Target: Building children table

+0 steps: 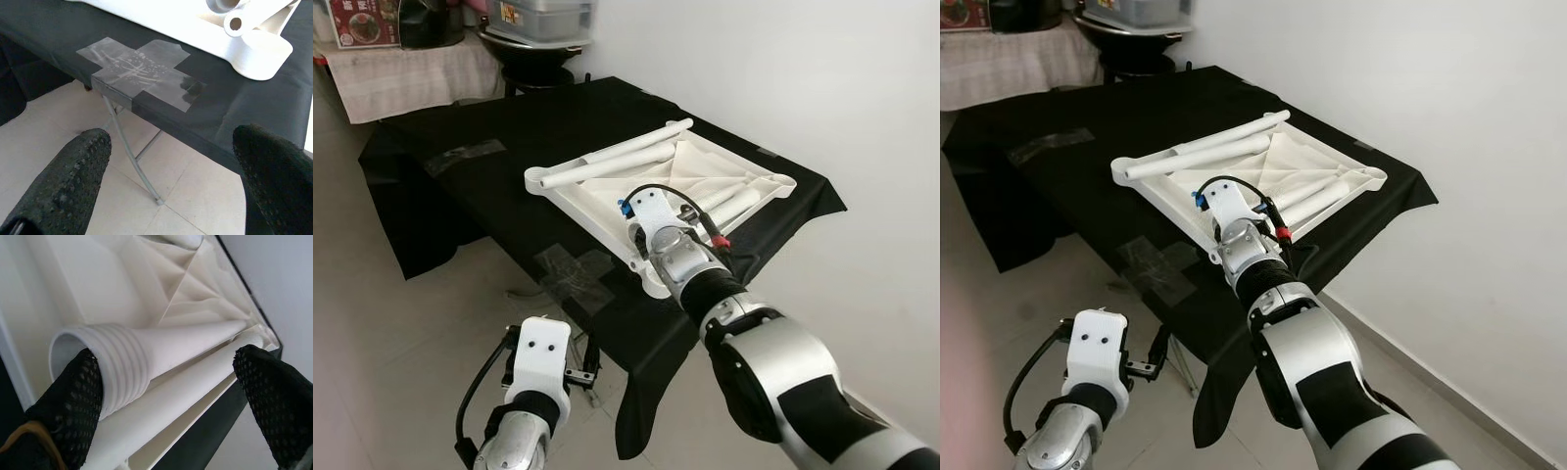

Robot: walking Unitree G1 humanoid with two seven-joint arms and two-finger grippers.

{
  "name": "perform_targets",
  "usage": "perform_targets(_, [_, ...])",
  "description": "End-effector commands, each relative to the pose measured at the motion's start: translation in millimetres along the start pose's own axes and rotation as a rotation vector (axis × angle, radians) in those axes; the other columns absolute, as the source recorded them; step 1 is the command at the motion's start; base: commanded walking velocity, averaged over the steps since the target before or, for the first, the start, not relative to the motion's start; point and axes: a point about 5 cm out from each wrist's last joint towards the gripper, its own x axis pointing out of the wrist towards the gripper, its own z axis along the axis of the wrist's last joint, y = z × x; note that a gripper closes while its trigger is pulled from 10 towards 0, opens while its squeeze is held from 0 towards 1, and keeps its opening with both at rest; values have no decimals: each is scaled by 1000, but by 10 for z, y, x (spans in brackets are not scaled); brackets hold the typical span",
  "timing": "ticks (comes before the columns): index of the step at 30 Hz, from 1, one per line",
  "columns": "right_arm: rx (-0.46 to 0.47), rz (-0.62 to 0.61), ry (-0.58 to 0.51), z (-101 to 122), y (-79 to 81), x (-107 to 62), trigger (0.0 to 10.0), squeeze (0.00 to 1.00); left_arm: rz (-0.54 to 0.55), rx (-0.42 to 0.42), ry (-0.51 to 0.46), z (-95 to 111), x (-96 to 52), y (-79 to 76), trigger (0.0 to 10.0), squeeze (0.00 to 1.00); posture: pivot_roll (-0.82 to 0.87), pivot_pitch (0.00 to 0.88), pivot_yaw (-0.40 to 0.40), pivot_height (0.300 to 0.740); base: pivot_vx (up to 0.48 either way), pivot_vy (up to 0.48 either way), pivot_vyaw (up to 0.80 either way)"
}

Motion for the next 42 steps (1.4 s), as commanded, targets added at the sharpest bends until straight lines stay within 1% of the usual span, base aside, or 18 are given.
perform_targets(1, [-9, -36, 13, -34, -32, 11, 10000, 0, -27, -85, 4, 40, -33, -165, 10000, 0, -7, 141, -200, 740, 0, 0, 0])
perform_targets(4, [-16, -29, 17, -55, 7, 6, 10000, 0, -26, -85, 6, 40, -36, -168, 10000, 0, -1, 143, -198, 740, 0, 0, 0])
perform_targets(7, [-36, -13, 37, -131, 49, 7, 10000, 0, -22, -88, 3, 52, -36, -167, 10000, 0, 5, 145, -201, 740, 0, 0, 0])
perform_targets(10, [-76, -10, 57, -225, 42, 22, 10000, 0, -16, -90, -1, 68, -40, -162, 10000, 0, 4, 150, -202, 740, 0, 0, 0])
perform_targets(14, [-89, -22, 62, -269, 11, 35, 10000, 0, -15, -94, -7, 86, -47, -167, 10000, 0, 2, 160, -203, 740, 0, 0, 0])
perform_targets(16, [-71, -59, 57, -274, -73, 55, 10000, 0, -14, -100, -19, 119, -59, -177, 10000, 0, -2, 172, -196, 740, 0, 0, 0])
perform_targets(18, [-71, -59, 57, -274, -73, 55, 10000, 0, -14, -100, -19, 119, -59, -177, 10000, 0, -2, 172, -196, 740, 0, 0, 0])
perform_targets(19, [-46, -76, 53, -250, -128, 64, 10000, 0, -11, -105, -25, 144, -60, -174, 10000, 0, -3, 174, -193, 740, 0, 0, 0])
perform_targets(21, [-46, -76, 53, -250, -128, 64, 10000, 0, -11, -105, -25, 144, -60, -174, 10000, 0, -3, 174, -193, 740, 0, 0, 0])
perform_targets(23, [5, -115, 42, -174, -263, 80, 10000, 0, -6, -109, -37, 190, -82, -159, 10000, 0, 4, 202, -196, 740, 0, 0, 0])
perform_targets(24, [5, -115, 42, -174, -263, 80, 10000, 0, -6, -109, -37, 190, -82, -159, 10000, 0, 4, 202, -196, 740, 0, 0, 0])
perform_targets(28, [34, -138, 40, -143, -346, 89, 10000, 0, -1, -111, -38, 205, -111, -141, 10000, 0, 6, 212, -196, 740, 0, 0, 0])
perform_targets(29, [68, -172, 41, -134, -439, 99, 10000, 0, 7, -113, -32, 206, -149, -133, 10000, 0, 11, 223, -199, 740, 0, 0, 0])
perform_targets(34, [106, -197, 37, -124, -521, 108, 10000, 0, 12, -117, -29, 205, -174, -127, 10000, 0, 11, 226, -198, 740, 0, 0, 0])
perform_targets(35, [118, -195, 32, -123, -540, 112, 0, 0, 14, -116, -26, 204, -174, -124, 10000, 0, 13, 229, -200, 740, 0, 0, 0])
perform_targets(37, [129, -191, 32, -125, -541, 113, 0, 0, 14, -115, -26, 206, -173, -123, 10000, 0, 13, 229, -200, 740, 0, 0, 0])
perform_targets(38, [154, -184, 28, -125, -540, 115, 0, 0, 16, -114, -25, 207, -168, -116, 10000, 0, 12, 229, -200, 740, 0, 0, 0])
perform_targets(42, [160, -186, 5, -104, -544, 115, 0, 0, 19, -108, -21, 216, -161, -102, 10000, 0, 14, 230, -198, 740, 0, 0, 0])
